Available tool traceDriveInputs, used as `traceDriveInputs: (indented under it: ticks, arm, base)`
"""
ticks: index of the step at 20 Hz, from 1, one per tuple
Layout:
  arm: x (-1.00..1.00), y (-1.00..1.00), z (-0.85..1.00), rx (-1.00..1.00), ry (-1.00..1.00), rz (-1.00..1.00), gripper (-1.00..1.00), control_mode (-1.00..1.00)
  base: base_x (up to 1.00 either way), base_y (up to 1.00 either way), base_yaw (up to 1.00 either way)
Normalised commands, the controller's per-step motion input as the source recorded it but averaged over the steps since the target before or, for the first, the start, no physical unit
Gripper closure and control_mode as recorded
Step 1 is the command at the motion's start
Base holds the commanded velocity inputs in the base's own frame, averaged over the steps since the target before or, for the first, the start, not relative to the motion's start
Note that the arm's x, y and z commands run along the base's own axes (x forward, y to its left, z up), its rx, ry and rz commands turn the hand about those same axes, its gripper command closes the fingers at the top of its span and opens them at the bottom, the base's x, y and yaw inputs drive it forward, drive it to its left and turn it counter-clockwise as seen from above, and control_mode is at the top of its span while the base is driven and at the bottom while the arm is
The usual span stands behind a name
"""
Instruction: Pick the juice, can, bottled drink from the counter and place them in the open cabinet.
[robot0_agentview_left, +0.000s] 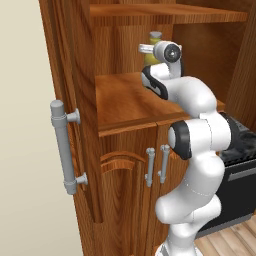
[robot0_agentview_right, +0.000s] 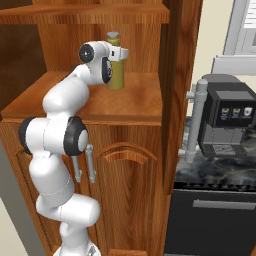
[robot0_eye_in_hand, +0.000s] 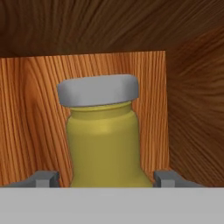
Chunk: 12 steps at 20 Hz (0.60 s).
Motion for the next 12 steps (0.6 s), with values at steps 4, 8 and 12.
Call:
traceDriveInputs:
  ticks: [4, 8, 12]
  arm:
    - [0.00, 0.00, 0.00, 0.00, 0.00, 0.00, -1.00, -1.00]
    - [0.00, 0.00, 0.00, 0.00, 0.00, 0.00, -1.00, -1.00]
    - [-0.03, 0.00, 0.00, 0.00, 0.00, 0.00, -1.00, -1.00]
  base:
    - [0.00, 0.00, 0.00]
    - [0.00, 0.00, 0.00]
    - [0.00, 0.00, 0.00]
